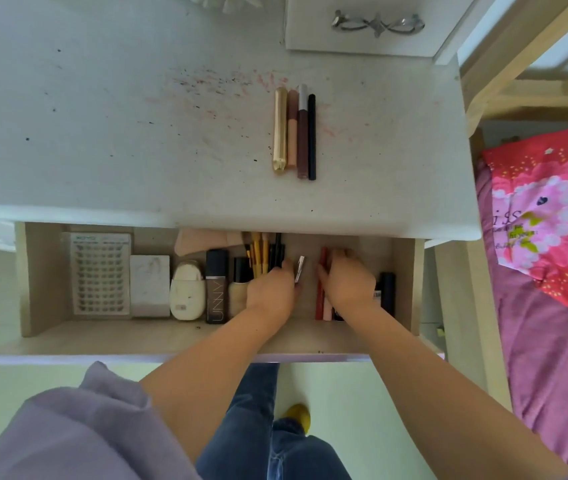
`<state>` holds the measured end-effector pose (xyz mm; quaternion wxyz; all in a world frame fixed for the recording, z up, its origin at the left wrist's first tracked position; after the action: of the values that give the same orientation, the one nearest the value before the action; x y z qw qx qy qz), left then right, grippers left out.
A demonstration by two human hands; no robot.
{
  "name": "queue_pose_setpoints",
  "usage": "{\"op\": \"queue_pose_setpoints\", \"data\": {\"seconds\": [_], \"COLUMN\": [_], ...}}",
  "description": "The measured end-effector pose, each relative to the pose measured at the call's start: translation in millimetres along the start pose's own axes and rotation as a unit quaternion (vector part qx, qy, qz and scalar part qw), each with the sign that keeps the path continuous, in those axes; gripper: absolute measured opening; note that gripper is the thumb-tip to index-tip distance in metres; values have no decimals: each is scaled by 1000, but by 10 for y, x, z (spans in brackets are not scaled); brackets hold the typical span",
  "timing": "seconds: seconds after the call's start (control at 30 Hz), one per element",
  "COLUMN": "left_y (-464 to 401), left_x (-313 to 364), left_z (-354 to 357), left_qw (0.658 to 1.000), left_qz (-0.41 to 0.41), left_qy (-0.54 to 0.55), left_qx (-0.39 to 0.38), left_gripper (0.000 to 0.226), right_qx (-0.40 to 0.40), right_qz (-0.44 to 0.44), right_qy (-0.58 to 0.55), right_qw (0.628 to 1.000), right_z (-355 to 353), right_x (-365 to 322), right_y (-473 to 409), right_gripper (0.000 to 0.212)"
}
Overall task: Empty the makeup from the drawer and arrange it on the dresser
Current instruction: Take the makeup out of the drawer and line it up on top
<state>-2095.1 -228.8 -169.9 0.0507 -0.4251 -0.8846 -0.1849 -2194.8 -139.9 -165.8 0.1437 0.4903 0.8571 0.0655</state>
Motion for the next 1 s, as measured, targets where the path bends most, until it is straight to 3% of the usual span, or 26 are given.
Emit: {"op": "queue_pose_setpoints", "data": {"seconds": [0.17, 0.3, 0.4, 0.47, 0.53, 0.63, 0.7, 0.8, 0.9, 1.0], "left_y": [88, 347, 501, 450, 246, -289, -706, -1191, -1381, -1428], "left_x": [-57, -133, -217, -258, -269, -270, -273, -276, -238, -221], "left_z": [-27, -335, -823, -1292, -1749, -2237, -2337, -2238, -2076, -1992], "left_qw": [994, 973, 938, 917, 901, 879, 895, 928, 946, 959], "left_qz": [-39, 13, 36, 39, 52, 35, -6, -52, -58, -43], "left_qy": [96, 209, 310, 347, 357, 370, 339, 276, 245, 174], "left_qx": [25, 97, 154, 191, 239, 297, 288, 244, 202, 218], "left_gripper": [25, 17, 10, 18, 22, 8, 5, 18, 35, 40], "right_qx": [34, 34, 53, 82, 122, 174, 177, 159, 154, 172], "right_qz": [-9, -48, -102, -124, -122, -96, -67, -33, -36, -62], "right_qy": [-59, -196, -295, -343, -387, -396, -386, -367, -308, -223], "right_qw": [998, 979, 949, 928, 906, 896, 903, 916, 938, 958], "right_z": [-115, -455, -897, -1285, -1642, -1990, -2035, -1923, -1780, -1699], "right_x": [-23, -70, -146, -233, -311, -425, -483, -545, -618, -680], "right_y": [89, 347, 466, 390, 171, -316, -650, -1039, -1232, -1290], "right_gripper": [31, 22, 17, 12, 11, 8, 10, 18, 26, 31]}}
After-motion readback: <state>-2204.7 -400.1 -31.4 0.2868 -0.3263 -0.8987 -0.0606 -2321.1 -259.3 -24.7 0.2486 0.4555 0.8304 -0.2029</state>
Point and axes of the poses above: each hand's wrist, its own y-axis away from the middle knuckle, its own z-axis out of the palm, x = y × z, the point moved 4 cm from there along -y, towards the middle knuckle, and after that the axes turned 11 degrees about x, right-handed, at the moved point
